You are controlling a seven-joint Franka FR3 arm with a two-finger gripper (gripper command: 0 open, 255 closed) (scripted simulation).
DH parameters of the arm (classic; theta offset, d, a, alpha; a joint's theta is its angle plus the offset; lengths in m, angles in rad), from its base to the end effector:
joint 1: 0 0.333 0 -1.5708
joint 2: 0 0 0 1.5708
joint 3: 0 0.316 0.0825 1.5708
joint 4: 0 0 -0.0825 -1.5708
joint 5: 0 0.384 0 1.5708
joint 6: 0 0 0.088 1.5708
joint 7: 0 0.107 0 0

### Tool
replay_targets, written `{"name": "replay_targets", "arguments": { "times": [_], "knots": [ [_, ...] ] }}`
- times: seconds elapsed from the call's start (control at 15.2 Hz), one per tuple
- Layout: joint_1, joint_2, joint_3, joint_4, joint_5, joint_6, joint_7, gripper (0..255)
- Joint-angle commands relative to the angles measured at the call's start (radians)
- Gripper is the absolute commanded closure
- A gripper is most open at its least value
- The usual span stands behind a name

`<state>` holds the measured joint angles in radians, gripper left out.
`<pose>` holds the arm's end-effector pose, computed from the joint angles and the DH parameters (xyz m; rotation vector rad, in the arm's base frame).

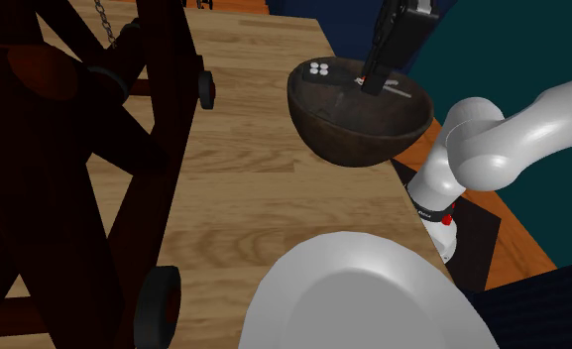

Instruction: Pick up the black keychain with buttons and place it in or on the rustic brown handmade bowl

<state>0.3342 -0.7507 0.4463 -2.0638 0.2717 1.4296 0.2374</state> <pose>0.1605 0.3005 0.6654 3.0436 0.7600 0.1018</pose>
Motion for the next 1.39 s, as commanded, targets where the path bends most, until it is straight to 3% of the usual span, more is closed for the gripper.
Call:
{"name": "replay_targets", "arguments": {
  "times": [0.0,0.13,0.2,0.53,0.79,1.32],
  "knots": [
    [0.000,0.000,0.000,-0.001,0.000,0.001,0.000,255],
    [0.000,0.000,0.000,-0.001,0.000,0.001,0.000,255],
    [0.000,0.000,0.000,-0.001,0.000,0.001,0.000,0],
    [0.000,0.000,0.000,-0.001,0.000,0.001,0.000,0],
    [-0.015,0.061,-0.010,0.173,-0.021,-0.113,0.017,0],
    [-0.015,0.061,-0.010,0.173,-0.021,-0.113,0.017,0]
  ]
}}
